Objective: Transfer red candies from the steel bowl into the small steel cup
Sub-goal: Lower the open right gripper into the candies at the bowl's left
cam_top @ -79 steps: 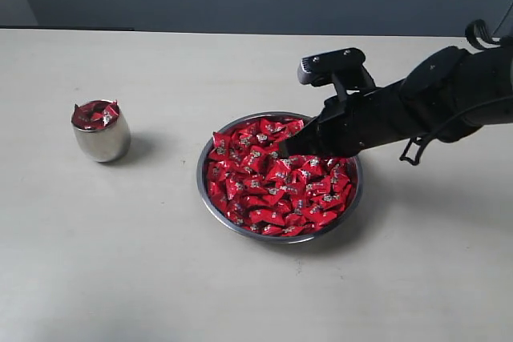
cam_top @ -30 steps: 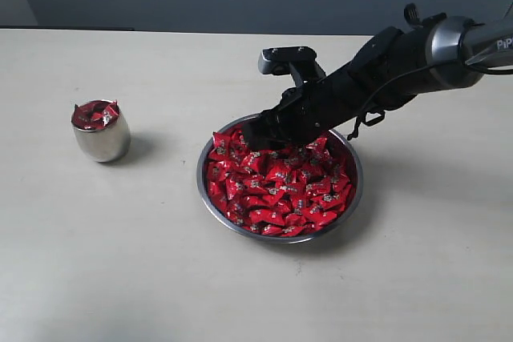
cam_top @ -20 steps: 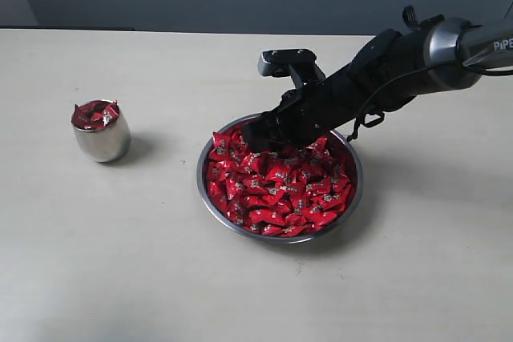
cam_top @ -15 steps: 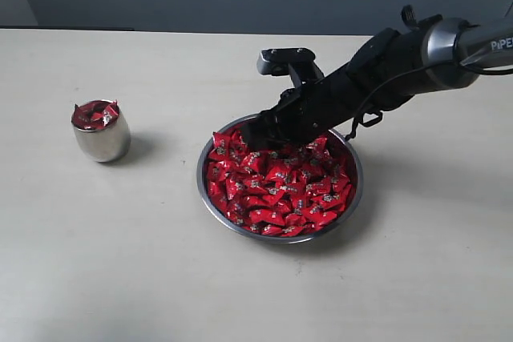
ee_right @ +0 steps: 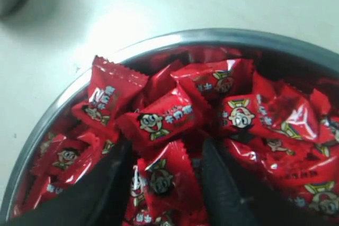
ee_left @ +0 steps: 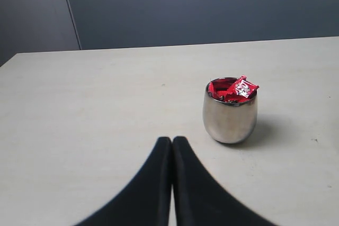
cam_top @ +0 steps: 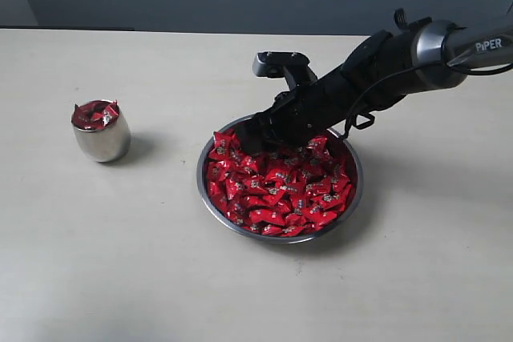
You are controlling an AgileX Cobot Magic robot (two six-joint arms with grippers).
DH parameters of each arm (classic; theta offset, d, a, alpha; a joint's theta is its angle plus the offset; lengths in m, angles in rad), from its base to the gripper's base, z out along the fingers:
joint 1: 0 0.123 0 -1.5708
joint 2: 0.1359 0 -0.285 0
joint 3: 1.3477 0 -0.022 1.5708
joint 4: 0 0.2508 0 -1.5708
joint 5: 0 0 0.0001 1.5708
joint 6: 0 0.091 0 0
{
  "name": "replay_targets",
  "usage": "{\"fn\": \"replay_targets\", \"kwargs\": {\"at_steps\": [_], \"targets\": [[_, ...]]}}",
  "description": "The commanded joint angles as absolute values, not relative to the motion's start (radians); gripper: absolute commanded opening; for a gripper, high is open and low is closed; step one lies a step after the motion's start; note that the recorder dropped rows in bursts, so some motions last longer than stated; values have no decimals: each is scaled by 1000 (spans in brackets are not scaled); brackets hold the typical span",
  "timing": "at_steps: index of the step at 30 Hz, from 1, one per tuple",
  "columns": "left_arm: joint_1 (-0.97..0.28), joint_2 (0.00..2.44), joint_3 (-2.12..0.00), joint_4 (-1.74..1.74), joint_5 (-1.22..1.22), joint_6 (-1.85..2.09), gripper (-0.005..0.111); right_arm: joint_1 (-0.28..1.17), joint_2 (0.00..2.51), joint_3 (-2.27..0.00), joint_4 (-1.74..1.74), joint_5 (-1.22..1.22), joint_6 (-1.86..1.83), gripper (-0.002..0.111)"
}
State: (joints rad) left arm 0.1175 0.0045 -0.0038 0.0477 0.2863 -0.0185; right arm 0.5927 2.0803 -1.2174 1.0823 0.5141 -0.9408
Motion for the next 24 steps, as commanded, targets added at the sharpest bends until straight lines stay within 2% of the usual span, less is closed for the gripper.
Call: {"fn": "replay_targets", "kwargs": {"at_steps": [1, 24], "targets": [[118, 0, 0, 45, 285, -20, 0, 590, 2081, -1222, 1089, 533, -944, 42], [118, 0, 0, 45, 285, -20, 0, 590, 2089, -1222, 1029, 589, -925, 42]]}}
